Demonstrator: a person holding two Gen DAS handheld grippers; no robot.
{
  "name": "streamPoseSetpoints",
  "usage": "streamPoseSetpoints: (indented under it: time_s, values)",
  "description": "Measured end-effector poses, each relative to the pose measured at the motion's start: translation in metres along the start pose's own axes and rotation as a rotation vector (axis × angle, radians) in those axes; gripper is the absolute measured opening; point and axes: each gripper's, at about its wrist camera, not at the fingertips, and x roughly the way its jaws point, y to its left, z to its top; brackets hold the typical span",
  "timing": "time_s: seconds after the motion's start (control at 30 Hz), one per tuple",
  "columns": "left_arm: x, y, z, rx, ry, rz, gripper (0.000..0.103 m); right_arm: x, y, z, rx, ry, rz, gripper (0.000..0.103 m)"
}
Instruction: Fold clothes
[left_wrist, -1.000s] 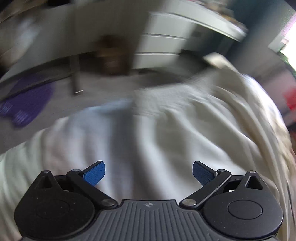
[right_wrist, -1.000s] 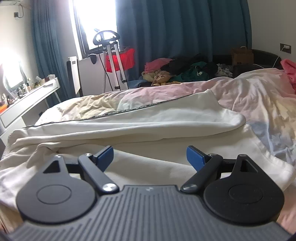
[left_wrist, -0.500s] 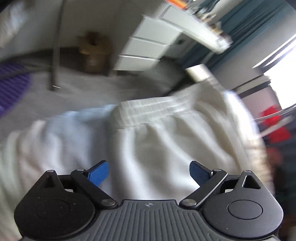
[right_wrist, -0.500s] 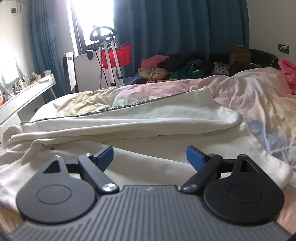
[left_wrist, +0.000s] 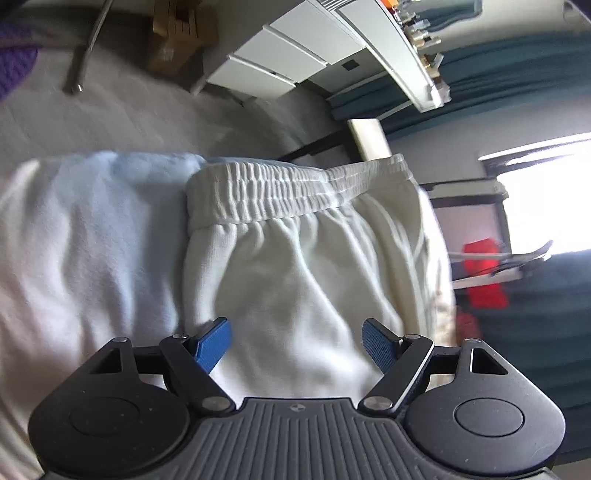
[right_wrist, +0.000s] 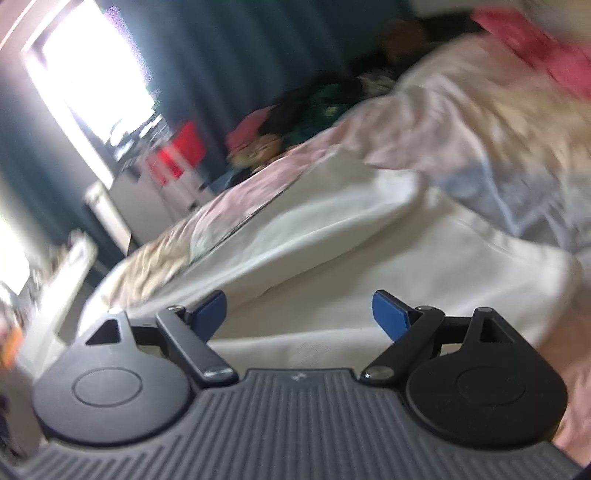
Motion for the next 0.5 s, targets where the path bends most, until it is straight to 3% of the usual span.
streamPoseSetpoints:
  time_s: [0.17, 0.33, 0.5]
  values:
    - [-0.018, 0.012, -0.005, -0.025, -0.054, 0.024, 0.076, -0.012, -0.058, 0.005, 0.178, -0.059, -0.157, 0.089]
    - [-0.040, 0.012, -0.011, -0.020, -0.160, 0.085, 0.082, -0.017, -0.092, -0.008, 0.378, -0.060, -0.215, 0.088]
    - [-0.025, 0.008, -0.001, 0.003, -0.114, 0.137, 0.082, -0.009, -0.116, -0.017, 0.538, -0.036, -0.234, 0.088]
